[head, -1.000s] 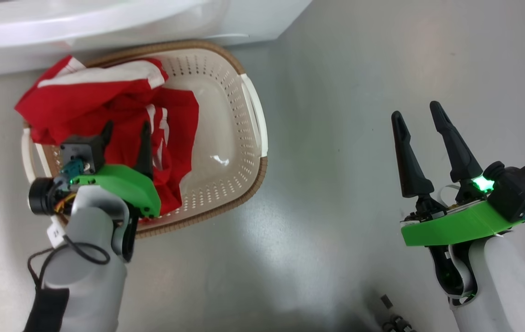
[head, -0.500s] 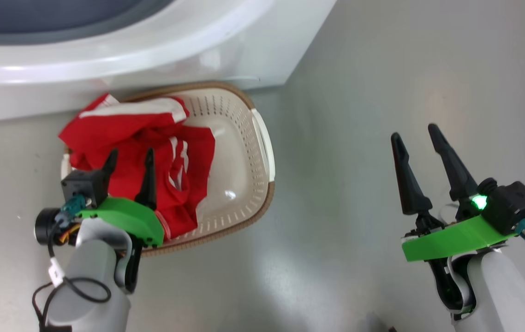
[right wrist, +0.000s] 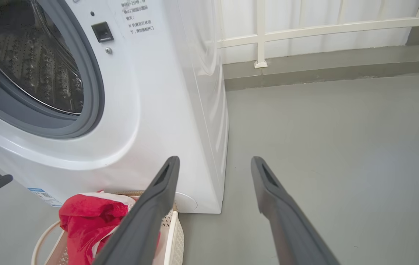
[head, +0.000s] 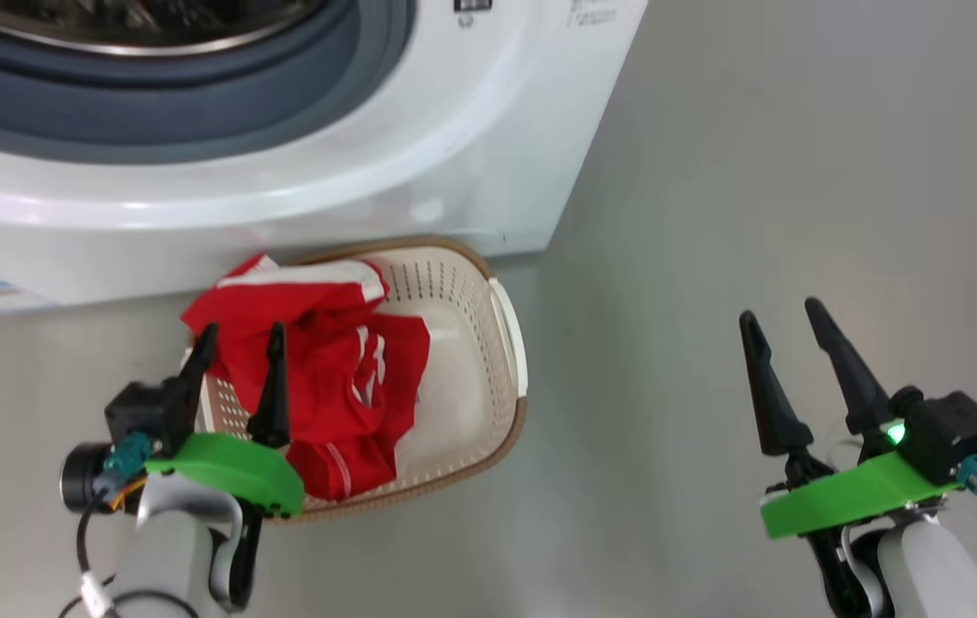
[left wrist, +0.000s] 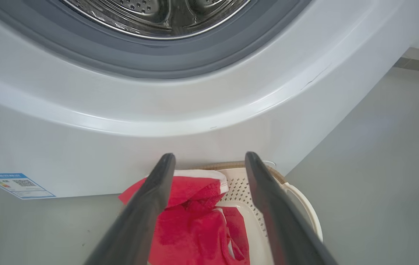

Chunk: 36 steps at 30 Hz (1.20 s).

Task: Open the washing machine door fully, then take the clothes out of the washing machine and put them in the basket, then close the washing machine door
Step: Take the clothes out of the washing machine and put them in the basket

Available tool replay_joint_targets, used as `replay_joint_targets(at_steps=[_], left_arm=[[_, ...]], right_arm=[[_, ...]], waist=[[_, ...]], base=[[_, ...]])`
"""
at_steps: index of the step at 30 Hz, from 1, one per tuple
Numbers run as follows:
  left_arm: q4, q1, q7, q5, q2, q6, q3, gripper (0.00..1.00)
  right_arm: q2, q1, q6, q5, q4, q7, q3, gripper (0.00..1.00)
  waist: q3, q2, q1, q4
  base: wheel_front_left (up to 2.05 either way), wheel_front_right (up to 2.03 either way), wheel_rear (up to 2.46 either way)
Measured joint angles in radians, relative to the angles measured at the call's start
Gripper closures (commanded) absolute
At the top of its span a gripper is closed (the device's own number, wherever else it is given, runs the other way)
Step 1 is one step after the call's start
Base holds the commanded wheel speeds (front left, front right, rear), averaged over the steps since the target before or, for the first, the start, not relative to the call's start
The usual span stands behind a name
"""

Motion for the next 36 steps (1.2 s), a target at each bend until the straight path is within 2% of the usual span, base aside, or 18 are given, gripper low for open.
replay_joint_targets(at_steps=[36], left_arm=[[-0.350,0.437,0.000,0.052,0.006,-0.005,0.096,0.00]], right_arm=[[-0.026,0.261,0.000,-0.028,0.011,0.000,-0.036,0.00]], waist=[[-0.335,0.0000,0.0000,0.038]], base=[[0.00,0.00,0.00]])
